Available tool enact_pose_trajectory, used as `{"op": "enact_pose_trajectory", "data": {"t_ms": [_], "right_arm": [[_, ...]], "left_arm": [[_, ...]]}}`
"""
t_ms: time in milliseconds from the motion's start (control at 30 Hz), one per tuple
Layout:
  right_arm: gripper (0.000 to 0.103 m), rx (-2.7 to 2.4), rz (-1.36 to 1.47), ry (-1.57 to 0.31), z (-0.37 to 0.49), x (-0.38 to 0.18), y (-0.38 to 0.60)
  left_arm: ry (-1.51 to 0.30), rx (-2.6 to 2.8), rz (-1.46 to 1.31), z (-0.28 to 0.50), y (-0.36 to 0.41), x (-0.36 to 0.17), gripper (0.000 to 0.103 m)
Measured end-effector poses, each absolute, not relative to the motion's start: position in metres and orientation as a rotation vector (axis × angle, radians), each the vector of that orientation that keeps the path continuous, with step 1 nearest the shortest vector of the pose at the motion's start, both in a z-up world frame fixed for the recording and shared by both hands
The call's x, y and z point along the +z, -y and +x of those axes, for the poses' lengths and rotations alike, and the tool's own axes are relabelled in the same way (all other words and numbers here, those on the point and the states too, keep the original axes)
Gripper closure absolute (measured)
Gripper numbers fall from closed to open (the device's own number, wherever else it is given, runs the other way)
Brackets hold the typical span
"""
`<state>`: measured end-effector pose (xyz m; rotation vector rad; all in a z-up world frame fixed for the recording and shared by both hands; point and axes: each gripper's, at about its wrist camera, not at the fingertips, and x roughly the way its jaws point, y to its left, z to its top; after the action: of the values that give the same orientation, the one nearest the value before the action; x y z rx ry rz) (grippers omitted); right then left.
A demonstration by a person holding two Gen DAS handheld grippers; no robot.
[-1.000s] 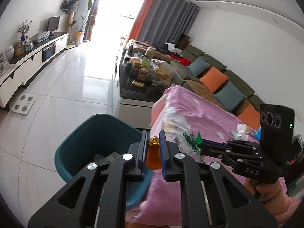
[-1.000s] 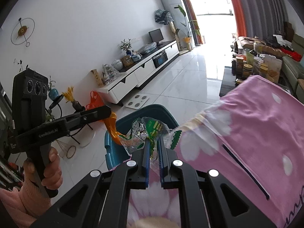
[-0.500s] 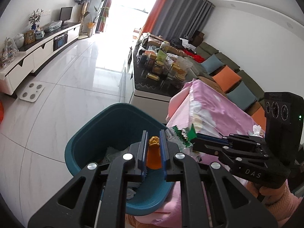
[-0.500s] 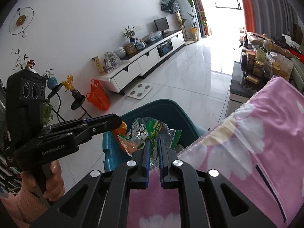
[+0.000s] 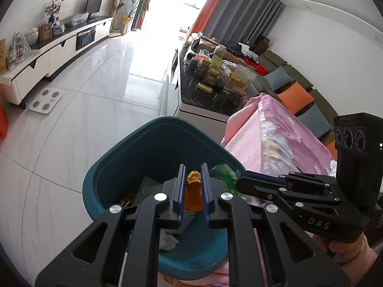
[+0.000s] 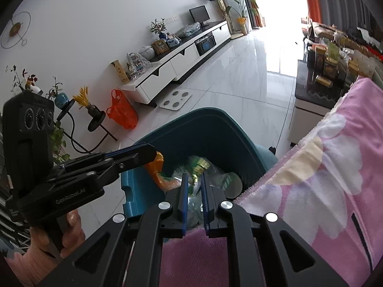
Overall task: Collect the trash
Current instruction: 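Carry peel and plastic bag over teal bin and open both tools, then move both tools back over the table toward gold wrapper and peel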
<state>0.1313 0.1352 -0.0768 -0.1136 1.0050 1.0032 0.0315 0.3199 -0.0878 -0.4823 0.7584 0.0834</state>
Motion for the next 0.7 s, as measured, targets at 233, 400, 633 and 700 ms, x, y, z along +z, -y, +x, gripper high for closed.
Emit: {"op": "enact_pose_trajectory", "data": {"t_ms": [233, 400, 633, 700], "right_arm": [[0.092, 1.013, -0.098, -1.008, 0.131, -0.077, -0.132], [0.089, 1.027, -0.082, -0.993, 0.128, -0.072, -0.120], [0.082, 1.029, -0.066, -0.908, 0.112, -0.048, -0.081], [0.078, 1.017, -0.057, -0.880, 0.108, -0.041, -0.065]], "left_arm": [[-0.778, 0.103, -0.512, 0.037, -0.323, -0.101, 0.087], [-0.759, 0.108, -0.470, 0.033, -0.311, -0.092, 0.075], [-0.663, 0.033, -0.359, 0.019, -0.268, -0.055, 0.056], [-0.641, -0.001, -0.336, 0.018, -0.254, -0.047, 0.052]]}}
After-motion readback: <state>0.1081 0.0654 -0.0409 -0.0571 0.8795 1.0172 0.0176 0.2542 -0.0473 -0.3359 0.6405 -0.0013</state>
